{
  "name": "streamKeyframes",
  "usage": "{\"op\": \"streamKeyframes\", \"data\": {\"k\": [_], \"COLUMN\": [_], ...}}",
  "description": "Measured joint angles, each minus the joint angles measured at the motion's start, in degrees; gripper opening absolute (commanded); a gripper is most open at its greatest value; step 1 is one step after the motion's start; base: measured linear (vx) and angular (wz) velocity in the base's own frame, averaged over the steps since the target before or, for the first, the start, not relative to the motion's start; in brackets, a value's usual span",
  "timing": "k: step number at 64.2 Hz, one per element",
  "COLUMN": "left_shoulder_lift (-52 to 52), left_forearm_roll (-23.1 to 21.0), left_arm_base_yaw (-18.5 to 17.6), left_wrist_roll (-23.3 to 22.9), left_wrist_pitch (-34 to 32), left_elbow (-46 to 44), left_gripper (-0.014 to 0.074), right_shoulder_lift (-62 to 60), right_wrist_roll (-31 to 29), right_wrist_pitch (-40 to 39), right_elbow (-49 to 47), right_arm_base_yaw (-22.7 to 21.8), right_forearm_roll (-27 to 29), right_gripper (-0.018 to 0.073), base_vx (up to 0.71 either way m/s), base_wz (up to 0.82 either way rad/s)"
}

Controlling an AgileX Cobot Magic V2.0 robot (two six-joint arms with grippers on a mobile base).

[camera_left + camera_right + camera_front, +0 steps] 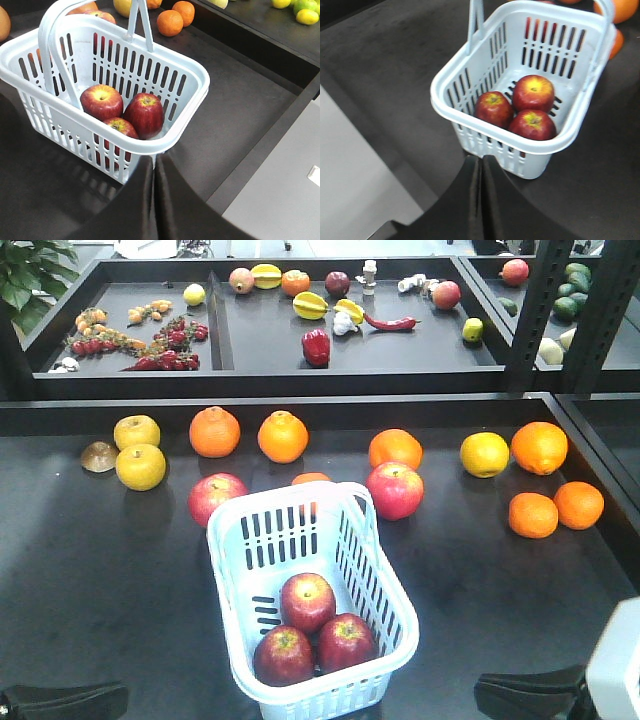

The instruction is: Pick three apples into basket with both arms

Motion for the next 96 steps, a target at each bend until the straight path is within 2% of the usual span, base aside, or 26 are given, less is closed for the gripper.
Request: {"op": "streamKeyframes", "data": {"k": [16, 66, 79, 83, 86, 90, 96], "left_shoulder_lift": [0.0, 0.0, 0.0, 0.0, 0.0, 0.0, 0.0], "left_forearm_roll": [0.0, 0.0, -2.19, -0.55, 2.78, 10.16, 24.08], "left_arm_base_yaw": [0.0, 0.0, 0.0, 0.0, 0.0, 0.0, 0.0], "left_wrist_roll": [0.0, 0.0, -0.93, -4.02, -8.47, -17.89, -35.16], "left_wrist_pitch": [0.0, 0.0, -4.13, -6.17, -7.47, -8.46, -8.88], "left_elbow": [0.0, 0.0, 0.0, 0.0, 0.0, 0.0, 0.0], "left_gripper": [-0.0006, -0.0006, -0.0006, -0.0006, -0.0006, -0.0006, -0.0006], "right_shoulder_lift": [-0.55, -0.55, -0.55, -0.55, -0.55, -0.55, -0.55], "right_wrist_roll": [0.06, 0.06, 0.06, 0.06, 0.06, 0.06, 0.06], "right_wrist_pitch": [-5.53, -5.77, -5.77, -5.77, -5.77, -5.77, -5.77], "right_elbow": [2.4, 2.4, 2.4, 2.4, 2.4, 2.4, 2.4], "right_arm_base_yaw": [0.0, 0.0, 0.0, 0.0, 0.0, 0.0, 0.0], "right_forearm_roll": [0.1, 0.26, 0.26, 0.26, 0.26, 0.26, 0.26], "right_gripper": [-0.0005, -0.0005, -0.0005, -0.0005, -0.0005, -0.0005, -0.0005], "base_vx": [0.0, 0.0, 0.0, 0.0, 0.0, 0.0, 0.0], "base_wz": [0.0, 0.0, 0.0, 0.0, 0.0, 0.0, 0.0]}}
